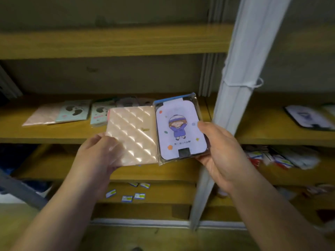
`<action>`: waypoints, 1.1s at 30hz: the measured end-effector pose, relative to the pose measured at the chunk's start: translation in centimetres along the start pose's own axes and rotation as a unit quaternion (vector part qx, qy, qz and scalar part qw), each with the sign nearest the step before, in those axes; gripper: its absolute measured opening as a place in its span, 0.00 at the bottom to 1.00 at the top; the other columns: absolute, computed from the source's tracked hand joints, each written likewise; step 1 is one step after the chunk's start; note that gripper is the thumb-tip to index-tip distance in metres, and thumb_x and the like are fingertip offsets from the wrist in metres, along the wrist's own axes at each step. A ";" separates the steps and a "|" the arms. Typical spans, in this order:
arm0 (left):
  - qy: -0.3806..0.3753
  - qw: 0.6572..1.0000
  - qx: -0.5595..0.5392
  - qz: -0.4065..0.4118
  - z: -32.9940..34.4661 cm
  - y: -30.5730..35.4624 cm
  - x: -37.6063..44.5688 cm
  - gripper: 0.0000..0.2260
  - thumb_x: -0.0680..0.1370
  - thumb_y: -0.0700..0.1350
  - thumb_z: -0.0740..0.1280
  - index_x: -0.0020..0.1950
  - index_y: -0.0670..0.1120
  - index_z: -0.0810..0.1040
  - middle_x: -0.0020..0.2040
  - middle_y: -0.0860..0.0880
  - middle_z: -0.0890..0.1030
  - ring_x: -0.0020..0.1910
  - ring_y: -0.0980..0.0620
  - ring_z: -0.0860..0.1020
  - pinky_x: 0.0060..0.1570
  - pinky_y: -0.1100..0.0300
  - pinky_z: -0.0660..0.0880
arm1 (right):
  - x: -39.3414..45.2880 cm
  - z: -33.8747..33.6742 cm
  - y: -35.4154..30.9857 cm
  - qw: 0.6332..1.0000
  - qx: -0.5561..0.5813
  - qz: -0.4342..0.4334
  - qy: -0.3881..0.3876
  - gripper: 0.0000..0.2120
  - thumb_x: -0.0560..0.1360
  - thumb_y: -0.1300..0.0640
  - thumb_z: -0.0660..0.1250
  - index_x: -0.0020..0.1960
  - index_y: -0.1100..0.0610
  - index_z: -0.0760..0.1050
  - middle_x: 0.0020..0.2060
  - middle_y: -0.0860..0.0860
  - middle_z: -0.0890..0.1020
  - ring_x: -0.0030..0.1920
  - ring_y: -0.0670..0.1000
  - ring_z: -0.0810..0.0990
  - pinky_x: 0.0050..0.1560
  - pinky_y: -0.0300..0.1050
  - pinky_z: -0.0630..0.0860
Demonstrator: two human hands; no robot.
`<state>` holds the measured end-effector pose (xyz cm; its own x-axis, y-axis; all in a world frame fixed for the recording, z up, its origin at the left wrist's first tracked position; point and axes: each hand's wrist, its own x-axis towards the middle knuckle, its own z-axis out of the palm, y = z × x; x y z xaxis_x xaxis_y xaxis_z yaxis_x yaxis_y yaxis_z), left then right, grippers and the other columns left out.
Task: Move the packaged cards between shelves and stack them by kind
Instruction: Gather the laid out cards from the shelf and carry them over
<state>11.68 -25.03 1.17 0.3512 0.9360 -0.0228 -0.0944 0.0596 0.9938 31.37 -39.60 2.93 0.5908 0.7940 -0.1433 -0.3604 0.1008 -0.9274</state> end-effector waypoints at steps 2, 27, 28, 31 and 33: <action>-0.009 1.000 -0.006 0.007 1.8 -0.3 -2.2 0.06 0.81 0.40 0.62 0.48 0.48 0.77 0.32 0.58 0.85 0.32 0.60 0.83 0.28 0.63 0.79 | -2.1 -2.2 -0.6 1.000 -0.012 0.004 -0.009 0.10 0.81 0.52 0.63 0.55 0.53 0.81 0.49 0.54 0.88 0.51 0.53 0.86 0.58 0.58 0.80; -0.179 0.976 -0.065 -0.105 35.3 -7.2 -7.1 0.08 0.78 0.43 0.68 0.46 0.56 0.81 0.40 0.52 0.87 0.39 0.50 0.86 0.29 0.58 0.80 | -7.5 -34.6 -9.3 0.946 -0.029 -0.104 0.304 0.10 0.81 0.53 0.64 0.50 0.55 0.83 0.50 0.55 0.87 0.50 0.54 0.86 0.50 0.55 0.83; -0.179 0.976 -0.068 -0.103 36.3 -7.2 -6.4 0.09 0.77 0.43 0.68 0.44 0.57 0.82 0.40 0.53 0.87 0.39 0.50 0.86 0.28 0.58 0.80 | -6.4 -35.6 -9.8 0.945 -0.041 -0.095 0.311 0.11 0.81 0.52 0.64 0.48 0.54 0.84 0.48 0.54 0.87 0.50 0.54 0.86 0.50 0.55 0.82; -0.176 0.976 -0.075 -0.107 39.0 -7.0 -4.1 0.11 0.75 0.45 0.69 0.39 0.62 0.82 0.41 0.51 0.87 0.37 0.50 0.87 0.27 0.57 0.79 | -2.6 -38.5 -11.3 0.932 -0.109 -0.101 0.330 0.10 0.80 0.53 0.66 0.43 0.52 0.83 0.40 0.50 0.87 0.42 0.50 0.85 0.45 0.51 0.83; -0.171 0.974 -0.089 -0.120 40.6 -7.2 -2.5 0.12 0.76 0.44 0.69 0.38 0.61 0.82 0.40 0.51 0.87 0.37 0.50 0.87 0.27 0.56 0.79 | 0.2 -40.0 -12.1 0.926 -0.159 -0.073 0.336 0.12 0.81 0.51 0.65 0.43 0.52 0.83 0.37 0.50 0.87 0.36 0.47 0.85 0.34 0.43 0.81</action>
<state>49.34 -41.85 -1.44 0.6697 0.7197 -0.1833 -0.1207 0.3491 0.9293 64.71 -64.69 0.31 0.9705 0.2230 -0.0919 -0.0737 -0.0884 -0.9934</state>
